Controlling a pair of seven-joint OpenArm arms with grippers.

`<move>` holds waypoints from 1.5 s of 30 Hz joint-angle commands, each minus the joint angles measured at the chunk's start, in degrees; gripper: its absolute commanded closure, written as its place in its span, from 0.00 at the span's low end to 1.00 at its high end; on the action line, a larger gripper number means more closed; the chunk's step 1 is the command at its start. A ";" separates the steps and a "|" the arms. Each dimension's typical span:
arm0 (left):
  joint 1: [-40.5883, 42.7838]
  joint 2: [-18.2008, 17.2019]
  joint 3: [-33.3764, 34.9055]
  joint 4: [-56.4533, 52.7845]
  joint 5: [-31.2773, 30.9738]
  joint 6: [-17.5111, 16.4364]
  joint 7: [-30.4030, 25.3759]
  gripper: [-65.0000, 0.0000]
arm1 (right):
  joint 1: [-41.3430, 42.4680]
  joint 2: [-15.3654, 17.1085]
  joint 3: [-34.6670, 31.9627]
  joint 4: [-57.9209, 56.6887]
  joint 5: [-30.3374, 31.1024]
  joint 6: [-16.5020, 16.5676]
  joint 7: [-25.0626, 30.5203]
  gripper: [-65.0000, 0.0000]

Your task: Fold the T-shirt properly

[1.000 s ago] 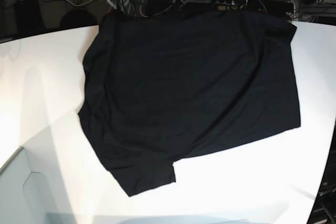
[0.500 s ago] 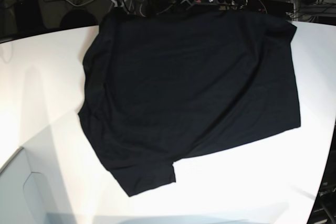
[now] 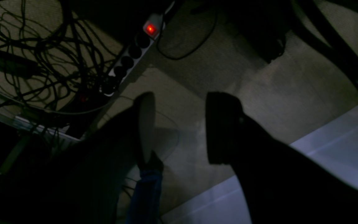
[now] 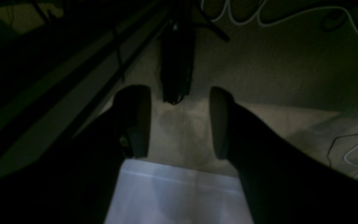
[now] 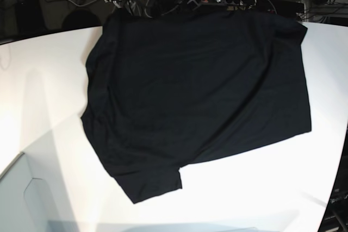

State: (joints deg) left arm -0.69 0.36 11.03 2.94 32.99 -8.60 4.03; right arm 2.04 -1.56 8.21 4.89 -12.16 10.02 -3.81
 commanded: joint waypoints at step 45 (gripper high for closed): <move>-0.06 0.03 0.01 0.01 0.11 0.03 -0.30 0.60 | 0.02 -0.85 0.10 -0.01 0.08 0.48 -0.10 0.53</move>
State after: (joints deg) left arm -0.69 0.32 11.03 2.94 32.99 -8.58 4.03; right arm 2.02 -2.31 8.23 4.86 -12.12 10.02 -3.81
